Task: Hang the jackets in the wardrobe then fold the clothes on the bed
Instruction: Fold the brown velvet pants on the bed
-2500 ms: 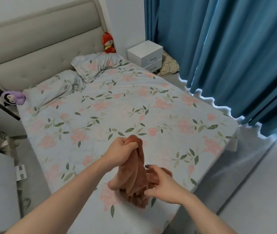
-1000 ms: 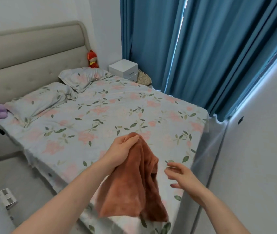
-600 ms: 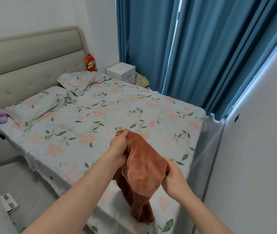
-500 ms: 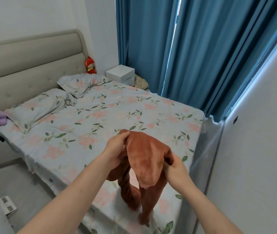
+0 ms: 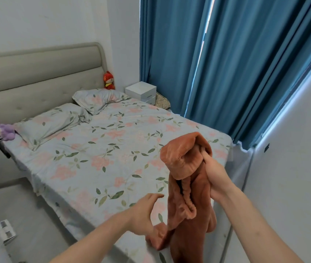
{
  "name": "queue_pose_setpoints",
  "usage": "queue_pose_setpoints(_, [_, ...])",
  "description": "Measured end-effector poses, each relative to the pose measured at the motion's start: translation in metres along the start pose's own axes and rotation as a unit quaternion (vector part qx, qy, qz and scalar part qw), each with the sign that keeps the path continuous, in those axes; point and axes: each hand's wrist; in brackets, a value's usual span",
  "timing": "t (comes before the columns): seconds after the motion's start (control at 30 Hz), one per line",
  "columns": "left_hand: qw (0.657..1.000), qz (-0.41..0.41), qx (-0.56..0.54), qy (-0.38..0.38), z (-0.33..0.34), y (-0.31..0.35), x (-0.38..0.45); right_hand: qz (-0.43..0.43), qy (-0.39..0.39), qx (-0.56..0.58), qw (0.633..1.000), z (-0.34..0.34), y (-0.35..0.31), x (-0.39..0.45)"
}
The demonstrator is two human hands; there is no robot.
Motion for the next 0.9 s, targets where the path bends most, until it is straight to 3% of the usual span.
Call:
queue_pose_setpoints(0.1, [0.987,0.011,-0.157,0.016,0.027,0.02,-0.009,0.007,-0.01,0.054,0.998,0.001,-0.008,0.003])
queue_pose_setpoints(0.2, [0.934,0.006,-0.34,0.104,0.026,0.048,-0.009,-0.004,0.022,0.033,0.999,-0.005,-0.005,0.005])
queue_pose_setpoints(0.27, [0.912,0.011,-0.375,0.167,0.009,0.055,-0.007,-0.014,0.054,-0.001,0.998,-0.013,-0.001,0.005])
queue_pose_setpoints(0.47, [0.848,0.056,-0.476,0.226,-0.059,0.046,-0.016,-0.043,0.217,-0.168,0.961,-0.07,0.016,0.015])
queue_pose_setpoints(0.57, [0.835,0.058,-0.491,0.242,-0.086,0.047,-0.019,-0.019,0.247,-0.24,0.939,-0.097,0.04,0.01])
queue_pose_setpoints(0.67, [0.835,0.064,-0.497,0.226,-0.102,0.055,-0.025,-0.019,0.152,-0.266,0.952,-0.095,0.05,-0.004])
queue_pose_setpoints(0.77, [0.862,0.076,-0.463,0.193,-0.104,0.059,-0.027,-0.048,-0.049,-0.268,0.961,-0.064,0.045,-0.019])
queue_pose_setpoints(0.83, [0.875,0.095,-0.441,0.176,-0.101,0.063,-0.03,-0.073,-0.17,-0.319,0.929,-0.041,0.043,-0.024])
queue_pose_setpoints(0.9, [0.877,0.115,-0.438,0.159,-0.101,0.067,-0.033,-0.1,-0.213,-0.381,0.894,-0.025,0.045,-0.016])
Point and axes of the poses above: each hand's wrist, its own x-axis towards the middle knuckle, its own z-axis out of the palm, y = z × x, and after that the axes turned 14 degrees about -z, right-handed
